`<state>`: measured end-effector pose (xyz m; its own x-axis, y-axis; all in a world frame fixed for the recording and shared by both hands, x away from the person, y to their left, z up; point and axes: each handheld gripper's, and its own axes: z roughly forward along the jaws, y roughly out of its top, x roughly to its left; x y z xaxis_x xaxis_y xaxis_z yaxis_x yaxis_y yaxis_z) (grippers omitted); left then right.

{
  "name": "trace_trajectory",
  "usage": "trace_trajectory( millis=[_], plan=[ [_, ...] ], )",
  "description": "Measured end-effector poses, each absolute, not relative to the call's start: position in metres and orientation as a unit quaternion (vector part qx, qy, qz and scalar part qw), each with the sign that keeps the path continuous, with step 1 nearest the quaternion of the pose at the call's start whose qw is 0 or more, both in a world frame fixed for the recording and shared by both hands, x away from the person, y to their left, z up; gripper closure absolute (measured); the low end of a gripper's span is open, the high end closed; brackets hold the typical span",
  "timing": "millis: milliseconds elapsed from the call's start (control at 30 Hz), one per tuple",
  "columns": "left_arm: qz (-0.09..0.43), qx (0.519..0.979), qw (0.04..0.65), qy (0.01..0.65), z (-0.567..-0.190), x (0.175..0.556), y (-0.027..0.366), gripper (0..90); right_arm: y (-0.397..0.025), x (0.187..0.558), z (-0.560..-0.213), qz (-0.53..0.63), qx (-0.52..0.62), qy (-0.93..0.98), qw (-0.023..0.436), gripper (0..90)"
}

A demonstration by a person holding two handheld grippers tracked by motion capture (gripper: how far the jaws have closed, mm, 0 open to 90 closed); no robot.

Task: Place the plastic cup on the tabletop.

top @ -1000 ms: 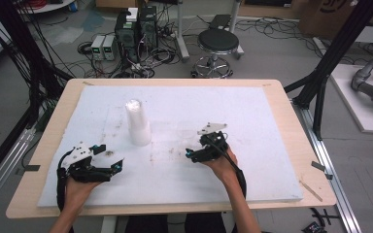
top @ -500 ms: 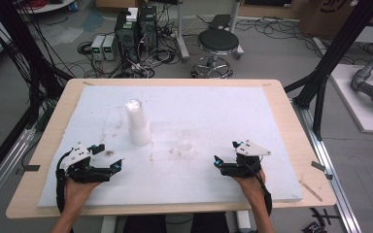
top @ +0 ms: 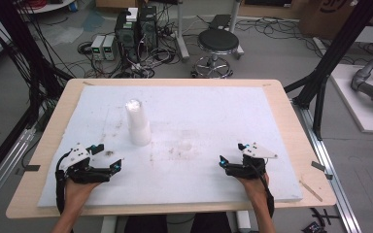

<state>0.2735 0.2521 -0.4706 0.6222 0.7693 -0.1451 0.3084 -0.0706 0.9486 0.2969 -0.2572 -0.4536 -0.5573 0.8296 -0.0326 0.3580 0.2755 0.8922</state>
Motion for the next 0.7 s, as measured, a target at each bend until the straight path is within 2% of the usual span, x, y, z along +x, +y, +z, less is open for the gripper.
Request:
trace_trajectory(
  millis=[700],
  plan=[
    [0.206,0.701,0.565,0.383,-0.4707,0.2729,0.2527,5.2,-0.2638,0.2961,-0.4542,0.478,0.399,0.744,0.242,15.1]
  ],
)
